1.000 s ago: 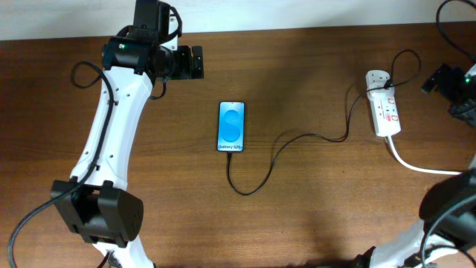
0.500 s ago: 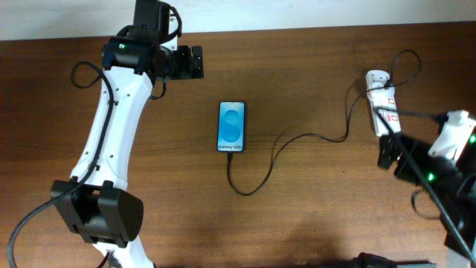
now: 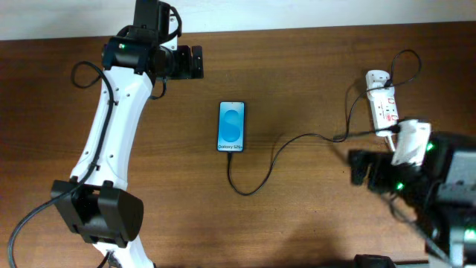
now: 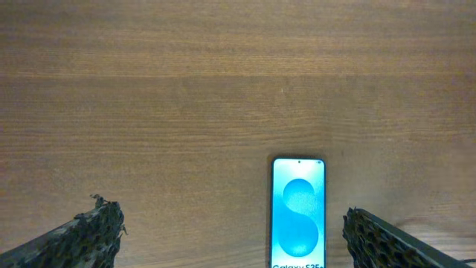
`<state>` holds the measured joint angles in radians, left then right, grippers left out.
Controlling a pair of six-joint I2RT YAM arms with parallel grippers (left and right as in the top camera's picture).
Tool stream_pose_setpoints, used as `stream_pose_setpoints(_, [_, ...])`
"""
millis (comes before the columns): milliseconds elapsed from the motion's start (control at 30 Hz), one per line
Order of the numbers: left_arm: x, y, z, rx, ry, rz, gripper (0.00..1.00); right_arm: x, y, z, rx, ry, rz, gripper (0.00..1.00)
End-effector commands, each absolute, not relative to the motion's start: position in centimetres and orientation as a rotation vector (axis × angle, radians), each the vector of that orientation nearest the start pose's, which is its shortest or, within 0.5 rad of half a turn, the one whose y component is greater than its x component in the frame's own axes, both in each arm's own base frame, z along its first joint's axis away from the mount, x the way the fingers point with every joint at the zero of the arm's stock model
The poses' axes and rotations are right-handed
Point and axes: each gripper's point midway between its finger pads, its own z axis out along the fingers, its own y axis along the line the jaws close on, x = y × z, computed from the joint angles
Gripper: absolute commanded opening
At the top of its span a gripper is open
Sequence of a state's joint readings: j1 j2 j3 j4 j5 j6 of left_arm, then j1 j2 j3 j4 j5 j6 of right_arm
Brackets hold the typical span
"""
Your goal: Plug charger to phone and switch on socket
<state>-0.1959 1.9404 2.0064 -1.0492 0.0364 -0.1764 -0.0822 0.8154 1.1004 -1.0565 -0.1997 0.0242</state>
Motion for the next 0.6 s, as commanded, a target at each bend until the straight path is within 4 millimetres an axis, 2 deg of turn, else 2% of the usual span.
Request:
stream_pose_setpoints(0, [48.2, -10.2, 22.6, 0.046, 2.574, -0.177, 0.99, 22.3, 3.6, 25.8, -0.155, 2.205, 0.205, 0.98])
stream_pose_setpoints(100, [48.2, -10.2, 22.6, 0.046, 2.574, -0.177, 0.99, 21.6, 4.3, 25.2, -0.194, 2.06, 0.21, 0.98])
stream_pose_setpoints(267, [48.2, -10.2, 22.6, 0.046, 2.574, -0.177, 0.99, 20.3, 4.2, 23.8, -0.233, 1.828, 0.169, 0.98])
stream_pose_setpoints(367, [48.2, -10.2, 22.6, 0.046, 2.574, -0.177, 0.99, 20.7, 4.3, 23.2, -0.312, 1.692, 0.093, 0.98])
stream_pose_setpoints(567, [48.2, -10.2, 22.6, 0.046, 2.574, -0.177, 0.99, 22.5, 4.1, 22.4, -0.312, 1.537, 0.049, 0.98])
